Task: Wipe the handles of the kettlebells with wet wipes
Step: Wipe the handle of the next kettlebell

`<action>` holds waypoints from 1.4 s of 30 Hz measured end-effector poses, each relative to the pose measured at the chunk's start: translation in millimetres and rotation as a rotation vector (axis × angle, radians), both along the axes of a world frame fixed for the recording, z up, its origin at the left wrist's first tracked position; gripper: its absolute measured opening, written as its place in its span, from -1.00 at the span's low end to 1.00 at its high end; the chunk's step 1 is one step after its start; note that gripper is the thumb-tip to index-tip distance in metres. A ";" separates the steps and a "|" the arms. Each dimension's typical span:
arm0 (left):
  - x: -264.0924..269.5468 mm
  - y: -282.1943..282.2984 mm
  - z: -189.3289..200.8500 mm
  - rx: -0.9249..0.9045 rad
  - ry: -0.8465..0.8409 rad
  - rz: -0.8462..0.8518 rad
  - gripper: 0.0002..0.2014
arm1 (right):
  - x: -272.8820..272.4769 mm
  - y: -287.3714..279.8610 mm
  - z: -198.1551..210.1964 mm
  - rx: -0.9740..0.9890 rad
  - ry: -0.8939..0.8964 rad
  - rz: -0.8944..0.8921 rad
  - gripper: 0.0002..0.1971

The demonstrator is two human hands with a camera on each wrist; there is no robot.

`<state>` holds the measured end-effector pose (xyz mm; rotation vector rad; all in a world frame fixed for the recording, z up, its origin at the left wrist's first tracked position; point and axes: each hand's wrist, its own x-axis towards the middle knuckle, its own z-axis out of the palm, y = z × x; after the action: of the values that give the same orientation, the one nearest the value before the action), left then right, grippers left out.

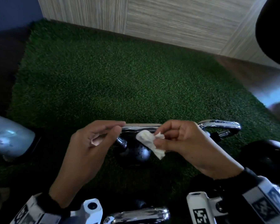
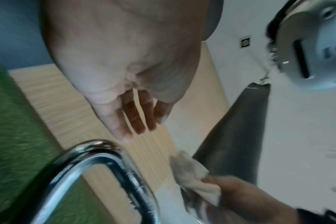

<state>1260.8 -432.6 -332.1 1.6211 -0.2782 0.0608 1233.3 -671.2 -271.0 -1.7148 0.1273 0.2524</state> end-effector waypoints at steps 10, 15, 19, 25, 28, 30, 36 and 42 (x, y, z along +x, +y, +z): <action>-9.4 -12.1 12.0 -0.343 0.503 -0.278 -0.69 | 5.3 34.6 -2.3 -0.304 -0.427 -0.004 -0.80; -9.7 -18.1 11.9 -0.488 0.609 -0.284 -0.63 | 0.9 36.9 -7.7 -0.427 -0.471 -0.083 -0.79; -8.6 -19.9 10.6 -0.489 0.583 -0.281 -0.63 | 3.3 12.6 -7.8 -0.214 -0.321 -0.037 -0.81; -3.3 -16.5 19.4 0.039 -0.033 -0.026 -0.77 | 23.1 -41.9 -77.8 -0.294 0.003 -0.379 -0.69; 10.8 -25.7 12.7 0.213 -0.285 0.029 -0.82 | 24.6 -40.8 -110.2 -0.231 0.208 -0.140 -0.48; 21.4 -35.4 8.6 0.328 -0.384 -0.015 -0.82 | 25.3 -32.0 -122.2 -0.256 0.156 -0.080 -0.48; 27.4 -47.7 -3.5 0.690 -0.557 -0.122 -0.85 | 33.1 -19.1 -143.7 -0.466 -0.007 -0.202 -0.55; 28.0 -36.7 -6.4 0.678 -0.527 0.028 -0.83 | 31.0 -22.7 -150.6 -0.495 -0.023 -0.213 -0.60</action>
<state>1288.8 -469.2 -338.5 2.2673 -0.7393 0.4601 1264.3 -693.9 -421.6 -2.1739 0.3777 0.0416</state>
